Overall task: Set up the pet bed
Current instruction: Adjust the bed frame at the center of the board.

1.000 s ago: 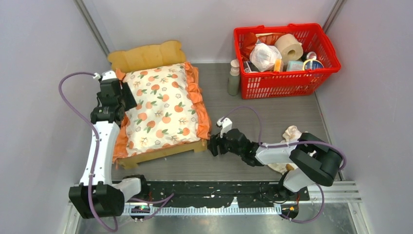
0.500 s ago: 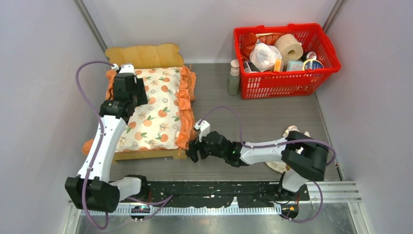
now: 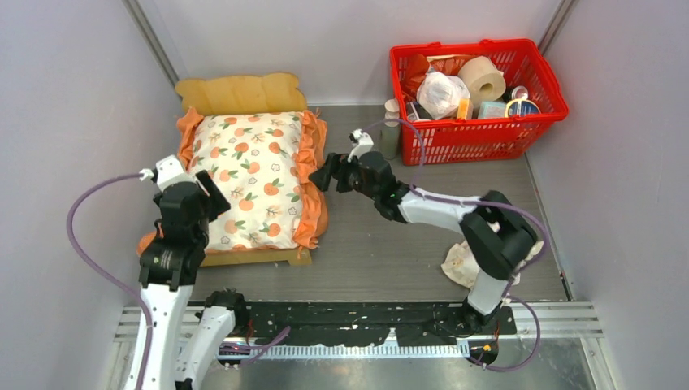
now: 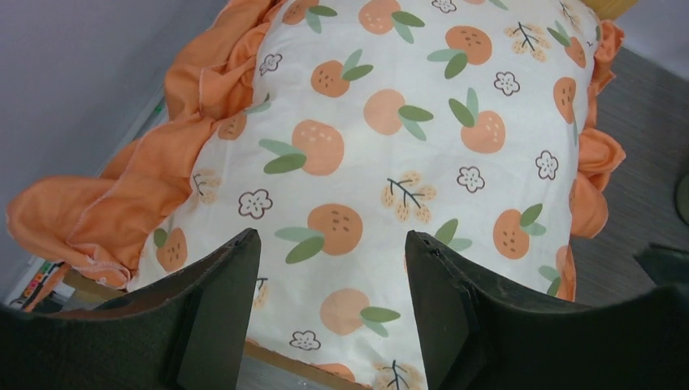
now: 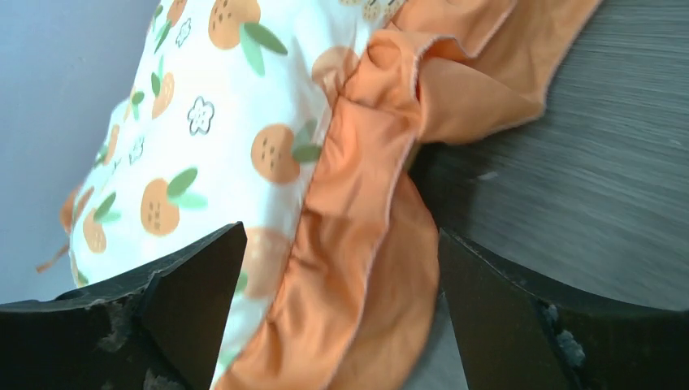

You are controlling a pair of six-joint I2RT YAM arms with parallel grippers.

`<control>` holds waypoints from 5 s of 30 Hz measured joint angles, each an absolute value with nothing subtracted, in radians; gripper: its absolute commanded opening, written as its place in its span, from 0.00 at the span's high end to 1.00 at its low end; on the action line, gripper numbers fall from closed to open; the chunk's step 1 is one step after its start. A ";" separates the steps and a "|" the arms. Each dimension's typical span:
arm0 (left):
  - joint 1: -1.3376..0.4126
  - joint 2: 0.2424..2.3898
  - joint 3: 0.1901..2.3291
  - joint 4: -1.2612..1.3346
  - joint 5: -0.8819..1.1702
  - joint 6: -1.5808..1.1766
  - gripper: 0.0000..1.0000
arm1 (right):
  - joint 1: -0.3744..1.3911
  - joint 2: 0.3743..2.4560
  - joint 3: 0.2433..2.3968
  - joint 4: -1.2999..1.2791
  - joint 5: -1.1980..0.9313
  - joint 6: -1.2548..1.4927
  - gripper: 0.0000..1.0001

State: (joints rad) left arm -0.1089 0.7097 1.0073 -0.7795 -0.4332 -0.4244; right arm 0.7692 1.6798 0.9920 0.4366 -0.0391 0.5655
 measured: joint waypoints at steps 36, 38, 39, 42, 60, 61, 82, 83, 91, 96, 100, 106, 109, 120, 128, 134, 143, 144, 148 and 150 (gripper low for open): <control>-0.120 0.463 0.511 -0.963 -0.557 -0.981 0.38 | 0.696 2.370 1.231 1.163 -0.266 1.209 0.95; -0.121 0.495 0.508 -0.941 -0.574 -0.963 0.39 | 0.699 2.340 1.177 1.179 -0.250 1.199 0.95; -0.121 0.509 0.507 -0.924 -0.583 -0.954 0.39 | 0.703 2.323 1.148 1.185 -0.239 1.192 0.95; -0.121 0.564 0.507 -0.855 -0.616 -0.909 0.39 | 0.707 2.273 1.071 1.193 -0.194 1.172 0.95; -0.073 1.014 0.770 -0.686 -0.810 -0.668 0.38 | 0.999 2.115 0.836 1.221 0.348 1.132 0.95; -0.073 1.036 0.798 -0.691 -0.820 -0.668 0.38 | 1.023 2.114 0.836 1.218 0.385 1.131 0.95; -0.075 0.620 0.845 -0.963 -0.821 -0.781 0.35 | 1.135 1.935 0.796 0.959 0.559 1.100 0.33; -0.075 0.632 0.845 -0.978 -0.808 -0.797 0.34 | 1.132 1.901 0.791 0.902 0.547 1.095 0.31; -0.047 0.715 0.847 -1.179 -0.811 -0.932 0.33 | 1.130 1.670 0.768 0.532 0.451 0.902 0.10; 0.014 0.701 0.834 -1.206 -0.786 -0.968 0.34 | 1.105 1.619 0.768 0.398 0.371 0.859 0.10; 0.062 0.676 0.807 -1.214 -0.730 -0.988 0.32 | 1.083 1.614 0.759 0.371 0.332 0.843 0.12; 0.068 0.626 0.726 -1.171 -0.593 -0.995 0.33 | 1.069 1.646 0.656 0.609 0.312 0.860 0.16; 0.068 0.555 0.663 -1.114 -0.579 -1.004 0.36 | 1.068 1.704 0.658 0.722 0.316 0.867 0.18; 0.076 0.700 0.544 -0.829 -0.623 -0.977 0.39 | 1.077 1.894 0.770 0.882 0.371 0.943 0.20; 0.133 0.957 0.675 -0.775 -0.700 -0.931 0.37 | 1.103 1.934 0.851 0.832 0.436 0.977 0.04; 0.133 0.777 0.678 -0.739 -0.704 -0.858 0.36 | 1.077 1.789 0.809 0.734 0.406 0.889 0.05; 0.133 0.635 0.762 -0.802 -0.709 -0.833 0.35 | 1.026 1.528 0.765 0.527 0.359 0.806 0.04; 0.133 0.638 0.777 -0.829 -0.711 -0.834 0.35 | 1.024 1.510 0.751 0.501 0.353 0.792 0.04; 0.133 0.656 0.864 -0.950 -0.725 -0.860 0.36 | 0.999 1.404 0.703 0.340 0.293 0.690 0.04; 0.133 0.656 0.899 -1.013 -0.735 -0.896 0.37 | 0.978 1.356 0.719 0.245 0.256 0.612 0.05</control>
State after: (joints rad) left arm 0.1329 0.6559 0.8993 -1.0126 -0.7345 -0.8959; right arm 0.9783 1.3556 0.7193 0.2455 0.2558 0.6125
